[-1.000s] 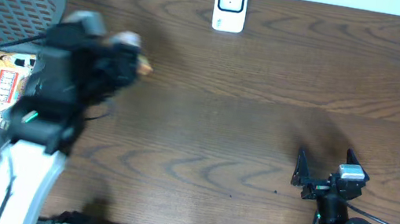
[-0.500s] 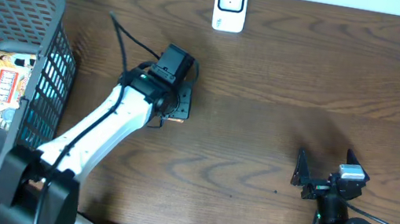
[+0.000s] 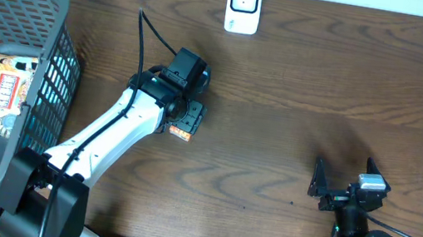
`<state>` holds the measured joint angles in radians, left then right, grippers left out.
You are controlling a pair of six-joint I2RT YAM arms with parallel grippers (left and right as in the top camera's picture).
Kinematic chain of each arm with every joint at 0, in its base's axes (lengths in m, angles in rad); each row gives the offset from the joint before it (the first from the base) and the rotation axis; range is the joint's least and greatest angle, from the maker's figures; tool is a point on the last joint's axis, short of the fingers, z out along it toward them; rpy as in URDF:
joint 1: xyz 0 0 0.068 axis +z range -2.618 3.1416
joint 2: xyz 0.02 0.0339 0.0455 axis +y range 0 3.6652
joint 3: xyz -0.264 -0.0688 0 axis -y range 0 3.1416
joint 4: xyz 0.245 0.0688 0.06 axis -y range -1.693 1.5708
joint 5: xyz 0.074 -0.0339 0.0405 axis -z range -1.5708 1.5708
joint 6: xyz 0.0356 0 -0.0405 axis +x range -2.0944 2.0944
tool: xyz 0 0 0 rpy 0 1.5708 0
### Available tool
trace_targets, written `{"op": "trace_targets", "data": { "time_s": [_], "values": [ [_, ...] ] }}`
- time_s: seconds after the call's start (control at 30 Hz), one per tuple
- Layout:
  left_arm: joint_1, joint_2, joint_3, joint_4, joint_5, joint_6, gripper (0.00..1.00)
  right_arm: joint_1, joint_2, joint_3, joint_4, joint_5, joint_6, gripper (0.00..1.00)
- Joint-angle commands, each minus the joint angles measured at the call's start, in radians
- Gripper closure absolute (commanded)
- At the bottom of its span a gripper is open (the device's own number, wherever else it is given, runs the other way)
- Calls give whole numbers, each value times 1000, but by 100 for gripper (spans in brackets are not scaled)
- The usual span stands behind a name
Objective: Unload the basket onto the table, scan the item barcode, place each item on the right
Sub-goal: 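Carry the Kleenex pack to the scanner and set it on the table, then reach the left gripper into the basket and grasp the teal Listerine bottle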
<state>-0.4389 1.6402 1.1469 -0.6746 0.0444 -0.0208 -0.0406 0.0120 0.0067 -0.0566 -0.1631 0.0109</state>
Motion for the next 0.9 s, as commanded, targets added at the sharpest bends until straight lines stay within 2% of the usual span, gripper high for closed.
{"op": "trace_targets", "data": {
  "time_s": [0.0,0.03,0.07,0.17,0.3,0.43,0.53,0.73,0.87],
  "values": [
    [2,-66,70,-27,-21,-7,16,7,-5,-1,-4,0,0,1],
    [4,-85,93,-36,-24,-8,3,7,-5,-1,-4,0,0,1],
    [10,-112,126,-49,-45,-31,1,7,-5,-1,-4,0,0,1],
    [44,-180,237,-90,-102,-92,2,7,-5,-1,-4,0,0,1],
    [155,-254,409,-168,-110,-219,2,7,-5,-1,-4,0,0,1],
    [348,-301,545,-280,-109,-408,2,7,-5,-1,-4,0,0,1],
    [546,-326,590,-390,-107,-541,2,7,-5,-1,-4,0,0,1],
    [855,-307,589,-639,-16,-587,2,7,-5,-1,-4,0,0,1],
    [961,-259,575,-751,1,-587,2,7,-5,-1,-4,0,0,1]
  ]
}}
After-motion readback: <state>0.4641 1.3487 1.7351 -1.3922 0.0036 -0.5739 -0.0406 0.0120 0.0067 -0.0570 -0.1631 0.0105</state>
